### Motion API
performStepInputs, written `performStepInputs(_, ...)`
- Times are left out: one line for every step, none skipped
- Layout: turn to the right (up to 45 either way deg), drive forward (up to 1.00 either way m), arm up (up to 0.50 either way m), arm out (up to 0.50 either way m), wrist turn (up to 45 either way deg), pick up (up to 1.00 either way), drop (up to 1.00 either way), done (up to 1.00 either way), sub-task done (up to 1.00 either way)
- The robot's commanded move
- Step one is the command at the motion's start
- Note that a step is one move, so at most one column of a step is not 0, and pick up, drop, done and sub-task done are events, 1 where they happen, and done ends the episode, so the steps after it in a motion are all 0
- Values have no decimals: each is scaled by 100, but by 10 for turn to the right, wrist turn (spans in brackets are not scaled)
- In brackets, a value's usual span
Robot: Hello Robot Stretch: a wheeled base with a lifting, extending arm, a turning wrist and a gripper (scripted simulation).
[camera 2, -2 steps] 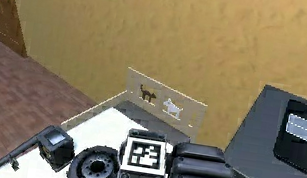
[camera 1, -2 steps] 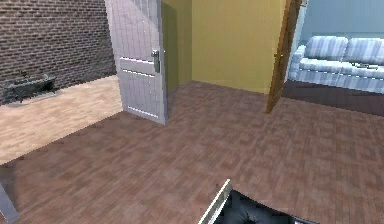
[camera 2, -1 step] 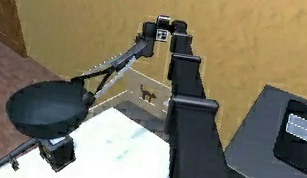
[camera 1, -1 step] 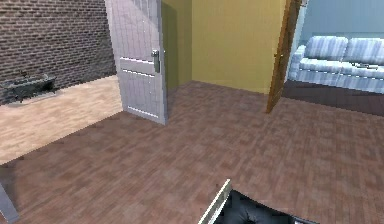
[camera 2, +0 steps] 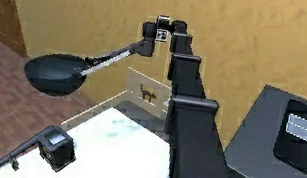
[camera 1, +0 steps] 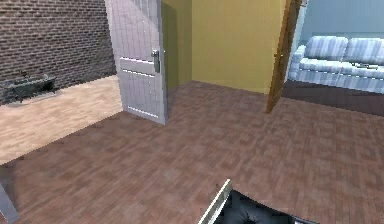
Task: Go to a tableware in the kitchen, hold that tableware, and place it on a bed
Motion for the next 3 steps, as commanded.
performStepInputs(0,0,-40,0,0,0,0,0,0)
performStepInputs(0,0,-32,0,0,0,0,0,0)
performStepInputs(0,0,0,0,0,0,100,0,0)
